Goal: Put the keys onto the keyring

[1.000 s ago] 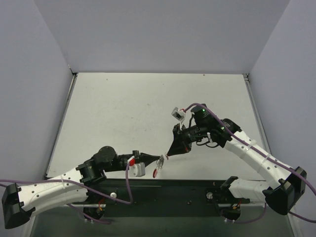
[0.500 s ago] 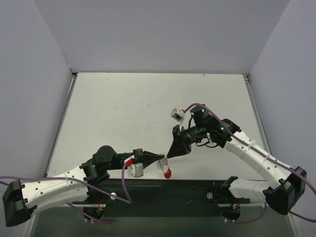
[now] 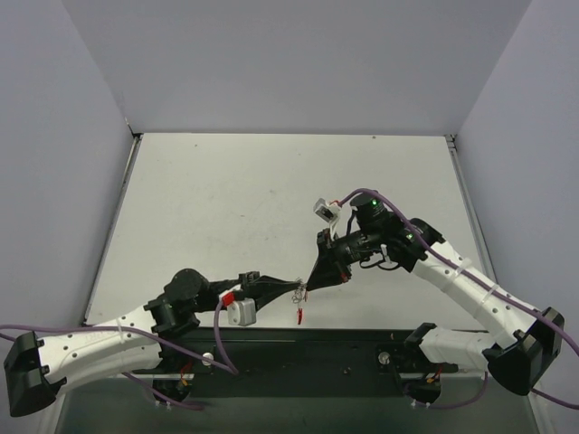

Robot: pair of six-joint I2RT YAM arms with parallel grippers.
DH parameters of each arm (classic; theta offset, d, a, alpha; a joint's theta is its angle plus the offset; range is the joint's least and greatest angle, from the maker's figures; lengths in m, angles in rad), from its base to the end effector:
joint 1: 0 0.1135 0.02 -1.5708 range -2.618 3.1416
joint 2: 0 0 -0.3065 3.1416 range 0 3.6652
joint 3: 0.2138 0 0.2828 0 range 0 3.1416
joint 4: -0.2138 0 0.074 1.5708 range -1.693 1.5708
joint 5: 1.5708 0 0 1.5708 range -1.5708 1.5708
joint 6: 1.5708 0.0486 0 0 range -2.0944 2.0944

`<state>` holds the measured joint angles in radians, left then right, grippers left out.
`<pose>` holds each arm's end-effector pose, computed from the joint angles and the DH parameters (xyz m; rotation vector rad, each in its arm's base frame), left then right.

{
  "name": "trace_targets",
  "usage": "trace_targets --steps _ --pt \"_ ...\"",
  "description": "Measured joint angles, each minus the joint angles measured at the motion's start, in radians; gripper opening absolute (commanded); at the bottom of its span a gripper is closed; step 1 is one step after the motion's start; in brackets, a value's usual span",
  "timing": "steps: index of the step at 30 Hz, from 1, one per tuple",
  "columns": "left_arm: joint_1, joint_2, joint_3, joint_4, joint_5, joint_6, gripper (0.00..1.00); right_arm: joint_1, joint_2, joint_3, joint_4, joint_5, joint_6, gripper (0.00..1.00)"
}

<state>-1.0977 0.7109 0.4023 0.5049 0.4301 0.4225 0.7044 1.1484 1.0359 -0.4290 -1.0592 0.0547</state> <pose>0.0663 -0.1741 0.3098 1.2331 0.7570 -0.8524 0.1703 0.2003 0.3713 -1.3069 1.7388 1.5554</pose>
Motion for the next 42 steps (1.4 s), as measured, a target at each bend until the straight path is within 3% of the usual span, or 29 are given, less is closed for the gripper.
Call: trace_targets --steps 24,42 --pt "0.031 -0.036 -0.090 0.175 0.003 -0.080 0.00 0.024 -0.037 0.021 0.014 -0.031 0.026 0.00" --pt "0.041 -0.032 -0.094 0.224 0.085 -0.149 0.00 0.024 -0.043 0.039 0.037 -0.030 0.034 0.00"
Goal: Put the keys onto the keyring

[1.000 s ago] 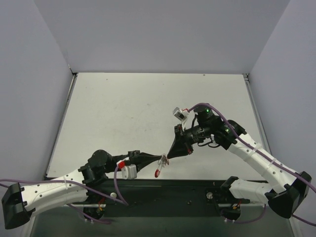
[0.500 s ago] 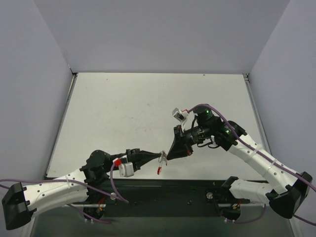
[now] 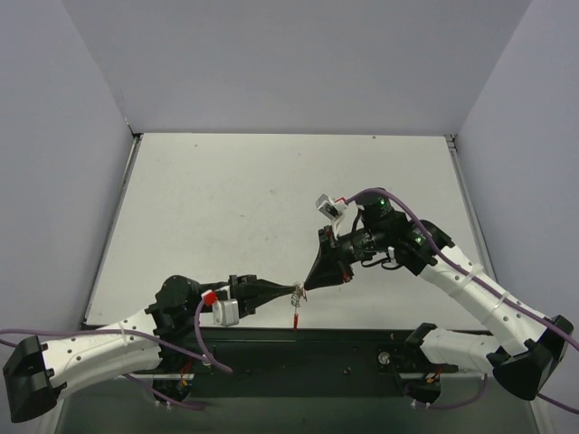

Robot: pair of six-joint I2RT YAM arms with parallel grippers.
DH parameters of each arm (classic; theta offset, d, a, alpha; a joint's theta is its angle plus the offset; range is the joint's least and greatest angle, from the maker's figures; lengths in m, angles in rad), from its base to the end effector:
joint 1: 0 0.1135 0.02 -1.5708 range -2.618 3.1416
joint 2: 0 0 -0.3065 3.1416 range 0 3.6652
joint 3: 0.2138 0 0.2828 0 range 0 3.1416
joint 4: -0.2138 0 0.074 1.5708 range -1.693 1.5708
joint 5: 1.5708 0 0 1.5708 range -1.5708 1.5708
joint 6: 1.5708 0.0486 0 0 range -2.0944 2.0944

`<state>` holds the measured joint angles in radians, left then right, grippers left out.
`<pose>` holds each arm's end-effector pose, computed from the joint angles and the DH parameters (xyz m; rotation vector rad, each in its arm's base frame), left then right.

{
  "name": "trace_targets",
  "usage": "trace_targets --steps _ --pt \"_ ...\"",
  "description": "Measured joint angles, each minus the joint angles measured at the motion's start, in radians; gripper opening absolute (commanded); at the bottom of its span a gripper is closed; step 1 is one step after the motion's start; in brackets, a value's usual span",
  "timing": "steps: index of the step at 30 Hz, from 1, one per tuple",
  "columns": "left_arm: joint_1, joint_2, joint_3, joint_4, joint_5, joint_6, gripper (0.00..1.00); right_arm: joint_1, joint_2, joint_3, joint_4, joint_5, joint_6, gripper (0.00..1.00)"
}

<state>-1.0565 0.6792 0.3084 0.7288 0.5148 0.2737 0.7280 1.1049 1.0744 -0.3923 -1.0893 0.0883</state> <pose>0.0627 -0.1596 0.3026 1.1335 0.6840 -0.9819 0.1568 0.1974 0.3993 -1.3395 1.6125 1.5862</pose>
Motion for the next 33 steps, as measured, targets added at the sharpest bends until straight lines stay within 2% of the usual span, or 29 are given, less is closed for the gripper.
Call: trace_targets --steps 11,33 --pt "0.003 0.048 -0.003 0.052 0.017 -0.009 0.00 0.002 0.000 0.011 0.014 -0.002 0.008 0.00" --pt "0.003 0.018 -0.024 0.068 -0.022 0.000 0.00 0.006 0.000 0.011 0.015 -0.017 0.014 0.00"
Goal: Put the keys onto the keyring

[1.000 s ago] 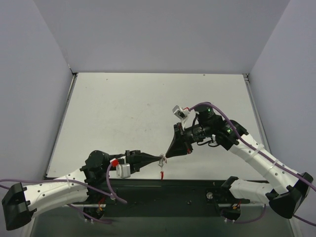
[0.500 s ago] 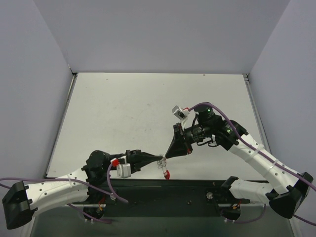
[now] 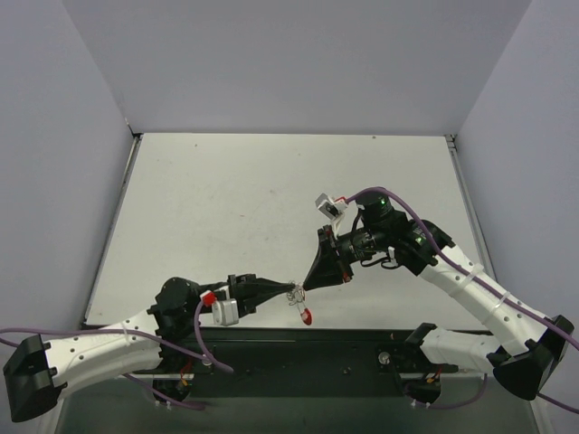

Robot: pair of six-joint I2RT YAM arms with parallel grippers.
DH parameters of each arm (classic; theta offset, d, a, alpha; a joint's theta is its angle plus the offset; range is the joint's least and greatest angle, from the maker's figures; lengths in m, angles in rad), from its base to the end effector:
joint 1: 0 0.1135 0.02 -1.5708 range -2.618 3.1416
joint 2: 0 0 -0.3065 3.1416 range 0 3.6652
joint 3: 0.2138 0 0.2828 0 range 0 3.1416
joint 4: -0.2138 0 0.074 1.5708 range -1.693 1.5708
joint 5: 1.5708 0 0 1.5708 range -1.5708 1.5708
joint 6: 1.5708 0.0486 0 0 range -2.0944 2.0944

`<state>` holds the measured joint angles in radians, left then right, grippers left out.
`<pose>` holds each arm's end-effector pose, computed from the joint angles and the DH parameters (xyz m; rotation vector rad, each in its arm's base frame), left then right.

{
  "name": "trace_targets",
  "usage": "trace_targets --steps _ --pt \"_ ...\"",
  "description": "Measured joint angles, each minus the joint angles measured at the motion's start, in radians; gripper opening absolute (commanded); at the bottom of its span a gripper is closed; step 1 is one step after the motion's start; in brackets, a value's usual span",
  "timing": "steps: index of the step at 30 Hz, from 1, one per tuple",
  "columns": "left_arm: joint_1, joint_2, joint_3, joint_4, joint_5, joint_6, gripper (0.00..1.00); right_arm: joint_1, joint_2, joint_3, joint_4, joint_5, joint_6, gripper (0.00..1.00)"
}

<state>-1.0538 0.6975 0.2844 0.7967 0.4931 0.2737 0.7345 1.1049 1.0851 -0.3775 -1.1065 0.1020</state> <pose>0.0643 -0.1597 0.2981 1.1030 0.6763 -0.9653 0.1550 0.1985 0.4048 -1.3508 1.5848 1.6073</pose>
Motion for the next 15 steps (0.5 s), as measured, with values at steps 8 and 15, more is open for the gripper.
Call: trace_targets --steps 8,15 --pt "0.000 -0.028 -0.013 -0.019 -0.037 0.022 0.00 0.000 0.000 0.000 0.007 -0.002 0.002 0.00" --pt "0.000 -0.027 -0.013 -0.052 -0.060 0.037 0.00 0.000 0.000 0.000 0.007 -0.002 0.002 0.00"
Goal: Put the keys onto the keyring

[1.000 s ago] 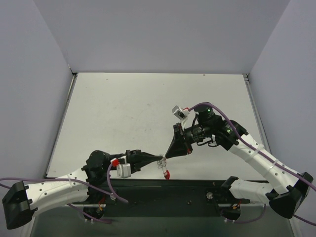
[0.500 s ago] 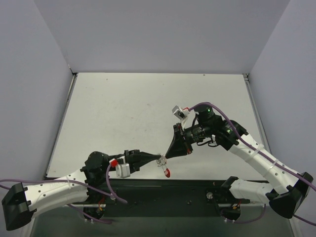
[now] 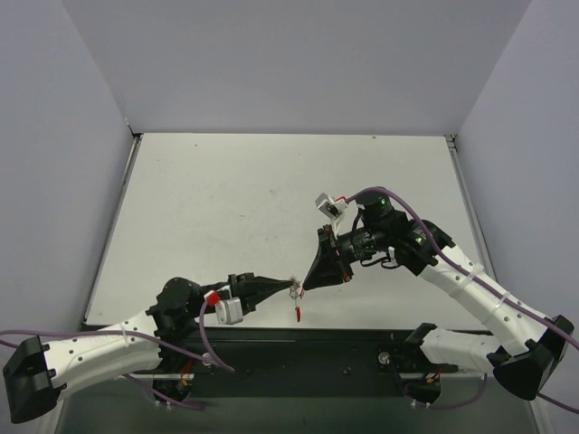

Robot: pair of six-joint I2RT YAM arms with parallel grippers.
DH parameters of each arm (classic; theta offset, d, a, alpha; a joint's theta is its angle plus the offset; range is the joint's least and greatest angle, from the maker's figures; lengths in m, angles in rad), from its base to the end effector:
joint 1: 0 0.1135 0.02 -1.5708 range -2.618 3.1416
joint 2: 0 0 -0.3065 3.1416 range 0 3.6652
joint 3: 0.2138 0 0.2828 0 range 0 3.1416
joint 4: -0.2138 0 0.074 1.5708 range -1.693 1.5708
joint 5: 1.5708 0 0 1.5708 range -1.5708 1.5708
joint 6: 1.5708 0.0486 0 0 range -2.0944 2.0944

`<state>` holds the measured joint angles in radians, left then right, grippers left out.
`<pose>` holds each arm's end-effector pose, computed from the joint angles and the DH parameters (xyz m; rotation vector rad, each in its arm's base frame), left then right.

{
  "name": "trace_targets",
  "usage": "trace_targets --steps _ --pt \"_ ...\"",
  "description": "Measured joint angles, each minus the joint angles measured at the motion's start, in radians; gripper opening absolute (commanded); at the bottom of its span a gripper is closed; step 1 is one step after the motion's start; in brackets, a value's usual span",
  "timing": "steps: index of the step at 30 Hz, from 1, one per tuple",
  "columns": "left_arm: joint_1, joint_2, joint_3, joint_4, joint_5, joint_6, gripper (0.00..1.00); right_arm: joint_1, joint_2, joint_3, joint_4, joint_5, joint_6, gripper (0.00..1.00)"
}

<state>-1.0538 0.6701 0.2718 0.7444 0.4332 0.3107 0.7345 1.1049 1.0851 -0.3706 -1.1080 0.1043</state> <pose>0.0657 -0.1569 0.2920 1.0926 0.7236 -0.9028 0.1551 0.1987 0.4054 -1.3511 1.5785 1.6081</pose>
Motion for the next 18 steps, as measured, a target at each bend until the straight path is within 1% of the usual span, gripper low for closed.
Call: trace_targets --steps 8,18 --pt "0.001 0.029 0.001 -0.013 -0.019 0.017 0.00 0.000 0.000 0.002 0.000 0.002 0.003 0.00" --pt "0.001 0.090 0.038 -0.033 -0.045 0.045 0.00 0.000 0.006 0.004 0.000 0.016 0.008 0.00"
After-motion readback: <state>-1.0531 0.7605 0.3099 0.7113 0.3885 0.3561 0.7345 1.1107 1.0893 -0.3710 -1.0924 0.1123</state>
